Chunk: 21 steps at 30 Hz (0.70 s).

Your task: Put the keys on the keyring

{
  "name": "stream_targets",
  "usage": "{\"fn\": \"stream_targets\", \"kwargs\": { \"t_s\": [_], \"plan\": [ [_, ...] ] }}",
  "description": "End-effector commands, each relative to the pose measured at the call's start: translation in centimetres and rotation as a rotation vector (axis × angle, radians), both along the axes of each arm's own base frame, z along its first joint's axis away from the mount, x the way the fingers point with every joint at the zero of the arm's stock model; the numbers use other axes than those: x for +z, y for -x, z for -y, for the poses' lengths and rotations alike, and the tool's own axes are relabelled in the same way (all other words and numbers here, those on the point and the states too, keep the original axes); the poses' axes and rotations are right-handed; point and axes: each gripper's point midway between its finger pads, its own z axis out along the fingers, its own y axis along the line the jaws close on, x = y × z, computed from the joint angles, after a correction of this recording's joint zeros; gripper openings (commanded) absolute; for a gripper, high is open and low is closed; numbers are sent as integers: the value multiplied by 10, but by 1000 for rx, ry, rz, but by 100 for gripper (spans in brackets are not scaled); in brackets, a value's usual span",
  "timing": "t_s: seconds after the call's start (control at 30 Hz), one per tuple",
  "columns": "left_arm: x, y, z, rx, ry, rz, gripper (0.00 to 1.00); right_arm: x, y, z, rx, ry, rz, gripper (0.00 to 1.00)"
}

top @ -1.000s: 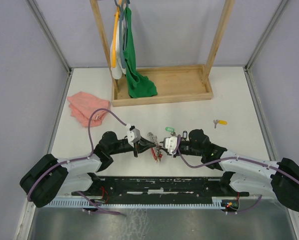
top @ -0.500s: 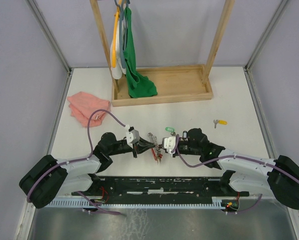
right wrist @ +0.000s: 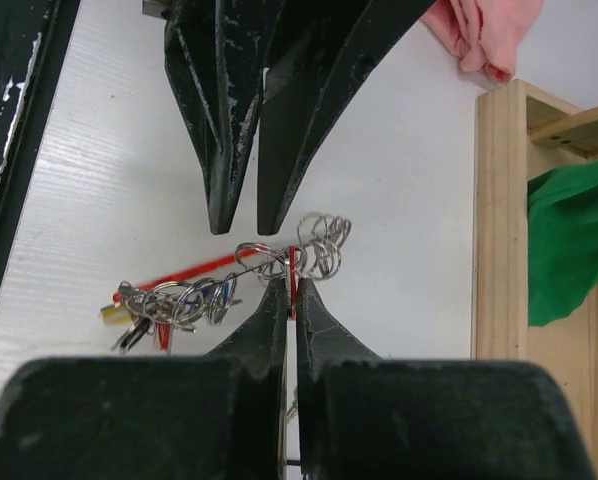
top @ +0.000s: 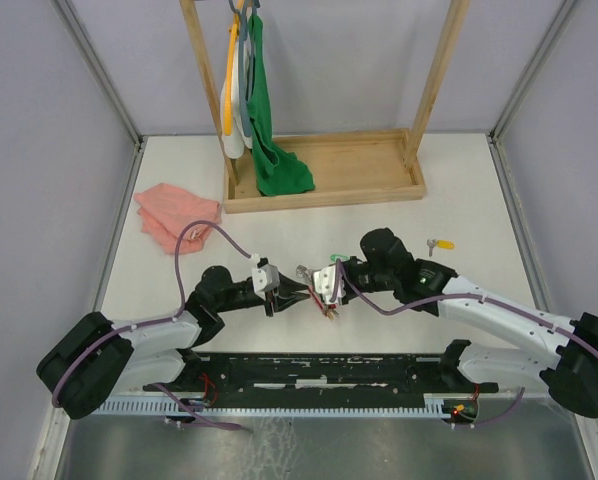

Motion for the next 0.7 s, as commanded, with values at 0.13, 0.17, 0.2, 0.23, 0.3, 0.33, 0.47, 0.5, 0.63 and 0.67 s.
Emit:
{"fn": "stream_targets", "kwargs": {
  "t_s": [0.13,0.17,0.2,0.23,0.3,0.33,0.47,0.5,0.63,0.67],
  "plan": [
    [32,-10,9,8,73,52,35,14,-7,-5,11,6,37,1],
    [34,-10,9,20,82,33,36,14,-9,-5,0,6,35,1],
    [34,-11,8,34,88,13,36,14,-9,-5,-8,6,32,1],
    [32,-12,7,52,90,-12,37,12,-11,-6,-17,8,25,1],
    [28,-15,5,88,92,-60,37,9,-12,-7,-32,15,10,1],
    [27,-17,4,107,94,-87,37,7,-14,-6,-44,22,1,1],
    [22,-22,7,160,94,-166,39,2,-15,-10,-67,33,-31,1],
    [22,-23,8,167,95,-181,40,2,-16,-11,-74,34,-38,1],
    [19,-28,11,220,96,-247,41,2,-19,-13,-103,39,-50,1],
    [16,-29,10,239,94,-264,41,2,-21,-13,-112,41,-51,1]
  ]
}}
